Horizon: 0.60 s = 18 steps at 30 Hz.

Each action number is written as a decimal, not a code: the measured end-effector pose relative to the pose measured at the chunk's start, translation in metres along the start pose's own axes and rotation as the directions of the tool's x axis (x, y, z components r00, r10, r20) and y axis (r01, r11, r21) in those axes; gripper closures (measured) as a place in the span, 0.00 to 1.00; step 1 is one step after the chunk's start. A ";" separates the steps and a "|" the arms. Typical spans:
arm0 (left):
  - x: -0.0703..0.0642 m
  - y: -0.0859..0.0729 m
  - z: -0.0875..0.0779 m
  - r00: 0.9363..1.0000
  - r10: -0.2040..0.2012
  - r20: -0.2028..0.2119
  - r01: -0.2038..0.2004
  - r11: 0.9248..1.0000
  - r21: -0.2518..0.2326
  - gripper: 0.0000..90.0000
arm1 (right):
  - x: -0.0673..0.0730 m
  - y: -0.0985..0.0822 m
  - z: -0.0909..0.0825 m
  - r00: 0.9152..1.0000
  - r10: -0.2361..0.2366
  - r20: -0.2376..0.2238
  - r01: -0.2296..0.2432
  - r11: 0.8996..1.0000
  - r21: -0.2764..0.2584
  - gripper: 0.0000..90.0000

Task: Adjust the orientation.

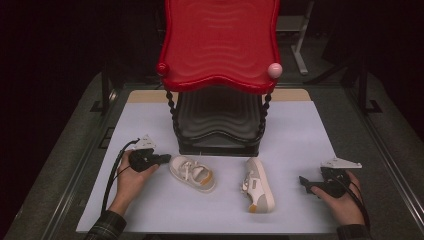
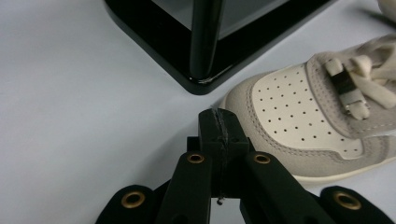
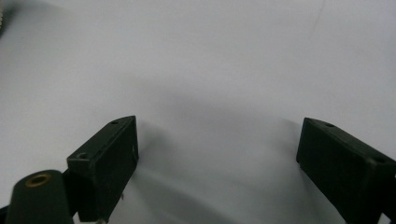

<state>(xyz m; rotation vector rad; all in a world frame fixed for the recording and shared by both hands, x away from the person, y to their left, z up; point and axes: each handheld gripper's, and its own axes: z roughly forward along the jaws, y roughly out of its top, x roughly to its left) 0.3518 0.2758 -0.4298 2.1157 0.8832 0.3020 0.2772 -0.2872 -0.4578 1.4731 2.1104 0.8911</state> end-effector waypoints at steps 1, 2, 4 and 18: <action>-0.002 0.002 -0.004 1.000 -0.006 -0.001 0.006 1.000 -0.015 1.00 | 0.000 0.000 0.000 1.000 0.000 0.000 0.000 1.000 0.000 0.13; -0.004 0.004 -0.009 1.000 -0.011 -0.003 0.011 1.000 -0.028 1.00 | 0.000 0.000 0.000 1.000 0.000 0.000 0.000 1.000 0.000 0.13; -0.010 0.010 -0.017 1.000 -0.016 0.008 0.016 0.999 -0.048 1.00 | 0.000 0.000 0.000 1.000 0.000 0.000 0.000 1.000 0.000 0.13; -0.092 0.050 -0.009 0.972 0.053 0.229 -0.033 0.995 -0.093 0.76 | 0.000 0.000 0.000 1.000 0.000 -0.001 0.000 1.000 -0.001 0.13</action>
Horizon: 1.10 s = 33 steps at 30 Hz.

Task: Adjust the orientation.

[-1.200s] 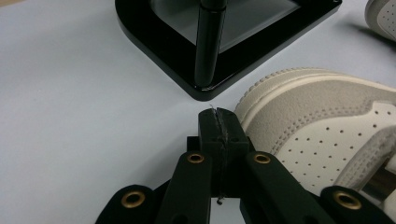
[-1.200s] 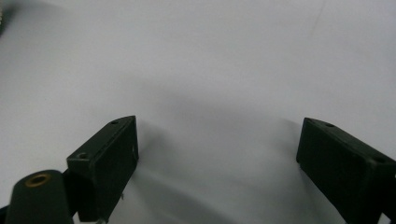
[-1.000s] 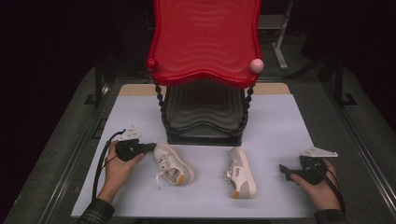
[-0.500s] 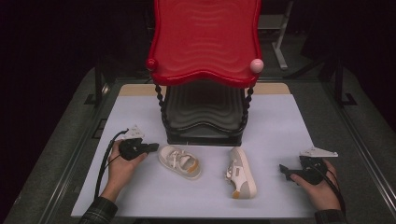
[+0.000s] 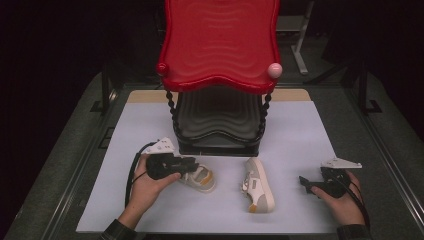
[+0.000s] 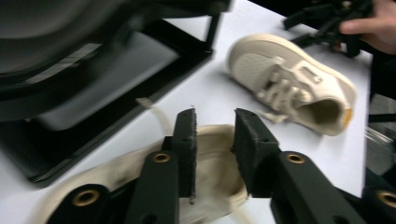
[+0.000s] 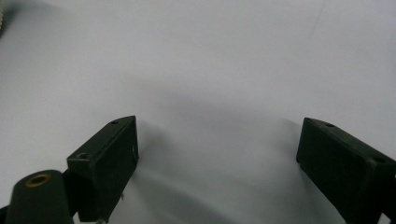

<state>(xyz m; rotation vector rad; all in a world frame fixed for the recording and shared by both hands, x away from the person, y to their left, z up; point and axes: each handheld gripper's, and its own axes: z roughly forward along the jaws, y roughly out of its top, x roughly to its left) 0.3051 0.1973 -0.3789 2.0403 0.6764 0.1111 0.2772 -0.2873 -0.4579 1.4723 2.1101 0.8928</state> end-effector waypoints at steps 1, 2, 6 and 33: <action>-0.004 0.000 0.005 1.000 0.005 0.008 -0.005 1.000 0.010 0.73 | 0.000 0.000 0.000 1.000 0.000 0.000 0.000 1.000 0.000 0.13; -0.004 0.000 0.005 1.000 0.005 0.008 -0.005 1.000 0.010 0.71 | 0.000 0.000 0.000 1.000 0.000 0.000 0.000 1.000 0.000 0.13; -0.011 -0.007 0.022 1.000 0.005 0.023 -0.006 0.999 0.035 0.66 | 0.000 0.000 0.000 1.000 0.000 0.000 0.000 1.000 0.000 0.13; -0.016 -0.018 0.033 0.995 -0.020 0.096 0.011 0.996 0.093 0.87 | 0.000 0.000 0.000 1.000 0.000 0.000 0.000 1.000 0.000 0.13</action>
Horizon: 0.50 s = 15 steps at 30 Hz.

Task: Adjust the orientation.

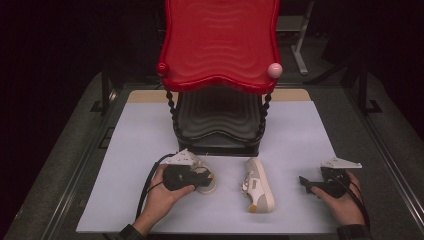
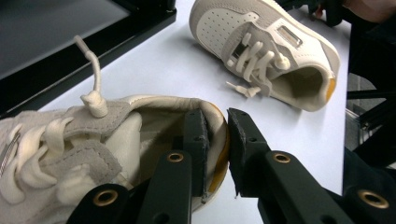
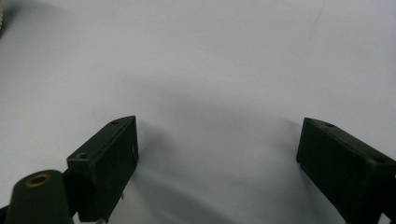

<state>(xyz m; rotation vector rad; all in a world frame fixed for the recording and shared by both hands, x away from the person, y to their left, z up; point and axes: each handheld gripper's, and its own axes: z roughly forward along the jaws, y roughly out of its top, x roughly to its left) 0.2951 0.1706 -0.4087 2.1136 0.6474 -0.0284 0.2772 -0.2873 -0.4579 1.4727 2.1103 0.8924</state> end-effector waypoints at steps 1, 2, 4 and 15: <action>0.000 -0.001 -0.001 1.000 -0.002 0.003 0.002 1.000 0.000 0.87 | 0.000 0.000 0.000 1.000 0.000 0.000 0.000 1.000 0.000 0.13; 0.000 -0.001 -0.002 1.000 -0.003 0.007 0.003 1.000 0.001 0.87 | 0.000 0.000 0.000 1.000 0.000 0.000 0.000 1.000 0.000 0.13; -0.002 -0.002 -0.004 1.000 0.001 0.011 -0.001 1.000 0.011 0.88 | 0.000 0.000 0.000 1.000 0.000 0.000 0.000 1.000 0.000 0.13; -0.016 -0.002 -0.012 0.999 0.043 0.034 -0.044 0.999 0.032 0.89 | 0.000 0.000 0.000 1.000 0.000 -0.001 0.000 1.000 0.000 0.13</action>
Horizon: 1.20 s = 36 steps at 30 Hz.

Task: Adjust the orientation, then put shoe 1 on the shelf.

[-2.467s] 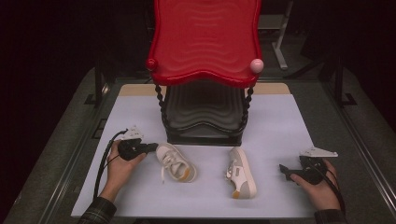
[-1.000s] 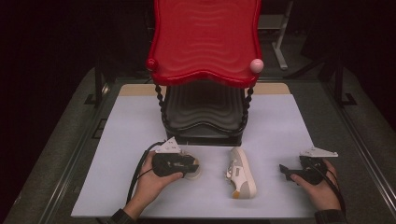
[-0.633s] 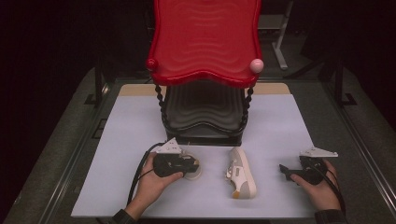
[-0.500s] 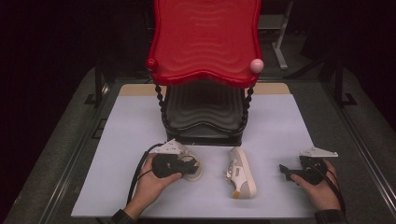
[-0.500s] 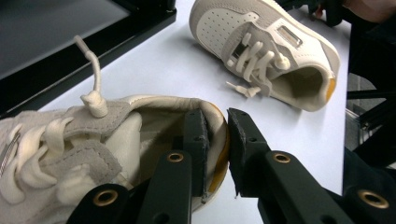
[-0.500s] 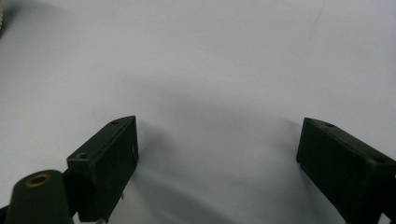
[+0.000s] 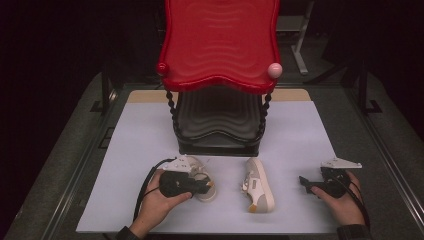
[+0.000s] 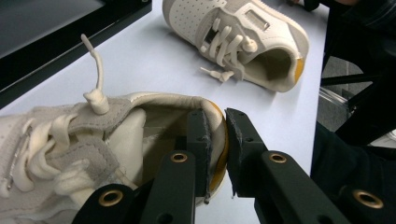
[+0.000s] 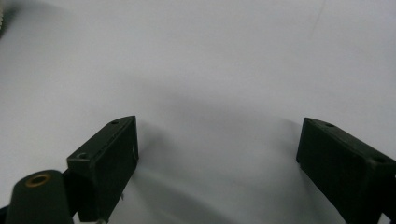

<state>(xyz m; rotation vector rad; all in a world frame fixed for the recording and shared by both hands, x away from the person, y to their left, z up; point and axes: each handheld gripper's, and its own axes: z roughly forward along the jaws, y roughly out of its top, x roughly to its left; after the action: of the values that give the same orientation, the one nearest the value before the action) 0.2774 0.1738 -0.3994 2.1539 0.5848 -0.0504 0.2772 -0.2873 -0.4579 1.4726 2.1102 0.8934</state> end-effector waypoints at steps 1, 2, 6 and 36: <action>0.000 0.000 0.000 1.000 0.000 0.000 0.000 1.000 0.000 0.89 | 0.000 0.000 0.000 1.000 0.000 0.000 0.000 1.000 0.000 0.13; -0.002 0.002 -0.002 1.000 0.006 0.006 -0.005 1.000 -0.006 0.89 | 0.000 0.000 0.000 1.000 0.000 0.000 0.000 1.000 0.000 0.13; -0.008 0.008 -0.007 0.999 0.034 0.011 -0.034 0.999 -0.010 0.89 | 0.000 0.000 0.000 1.000 0.000 0.000 0.000 1.000 0.000 0.13; -0.030 0.086 -0.026 0.965 0.260 0.018 -0.258 0.963 -0.077 0.89 | 0.000 0.000 0.000 1.000 0.000 0.000 0.000 1.000 0.001 0.13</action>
<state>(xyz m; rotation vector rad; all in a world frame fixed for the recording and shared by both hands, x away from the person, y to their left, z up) 0.2828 0.1385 -0.3117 2.1364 0.2798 0.0832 0.2773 -0.2873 -0.4579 1.4738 2.1107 0.8923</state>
